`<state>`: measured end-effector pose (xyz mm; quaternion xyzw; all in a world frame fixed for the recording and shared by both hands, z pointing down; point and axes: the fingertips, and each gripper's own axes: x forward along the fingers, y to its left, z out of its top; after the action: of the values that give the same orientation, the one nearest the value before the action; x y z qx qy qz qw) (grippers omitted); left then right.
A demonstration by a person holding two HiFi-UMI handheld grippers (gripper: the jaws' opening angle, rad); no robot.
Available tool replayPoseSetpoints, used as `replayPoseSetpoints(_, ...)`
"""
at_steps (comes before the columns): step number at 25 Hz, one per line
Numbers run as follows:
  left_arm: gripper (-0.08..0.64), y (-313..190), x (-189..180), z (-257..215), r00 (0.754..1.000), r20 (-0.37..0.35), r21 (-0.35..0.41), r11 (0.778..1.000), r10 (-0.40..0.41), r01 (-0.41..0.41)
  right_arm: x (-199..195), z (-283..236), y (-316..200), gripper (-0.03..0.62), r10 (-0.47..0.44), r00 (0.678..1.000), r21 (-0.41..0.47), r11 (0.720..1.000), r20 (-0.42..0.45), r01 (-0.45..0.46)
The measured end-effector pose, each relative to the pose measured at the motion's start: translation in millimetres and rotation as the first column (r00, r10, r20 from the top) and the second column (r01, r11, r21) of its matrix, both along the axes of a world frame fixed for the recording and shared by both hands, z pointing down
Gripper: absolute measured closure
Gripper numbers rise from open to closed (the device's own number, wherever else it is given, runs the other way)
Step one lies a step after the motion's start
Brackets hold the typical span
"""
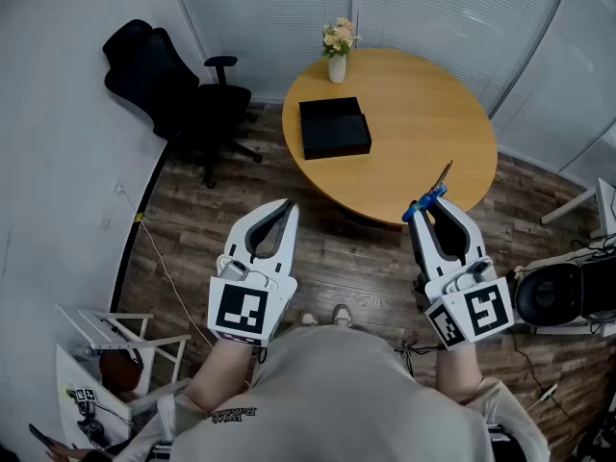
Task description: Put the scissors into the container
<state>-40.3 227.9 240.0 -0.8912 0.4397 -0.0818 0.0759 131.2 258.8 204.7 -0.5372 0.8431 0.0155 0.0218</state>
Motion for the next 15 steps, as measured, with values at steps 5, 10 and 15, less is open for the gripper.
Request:
replayPoseSetpoints(5,0.538,-4.2,3.3,-1.8,1.0,-0.016,-0.018,1.0,-0.003,0.003,-1.1,0.3,-6.0,0.5,-0.011,1.0,-0.012,1.0,0.019,0.011)
replayPoseSetpoints(10,0.538,-2.9,1.2,1.3,1.0,0.01,0.005,1.0,0.007,-0.007,-3.0,-3.0,-4.4,0.499,-0.018,1.0,-0.005,1.0,0.024,0.018)
replayPoseSetpoints(15,0.538,-1.7,4.0,0.0,1.0,-0.005,-0.016,1.0,-0.004,0.004,-1.1,-2.1,-5.1,0.499,-0.021,0.999,-0.006,1.0,0.032,0.021)
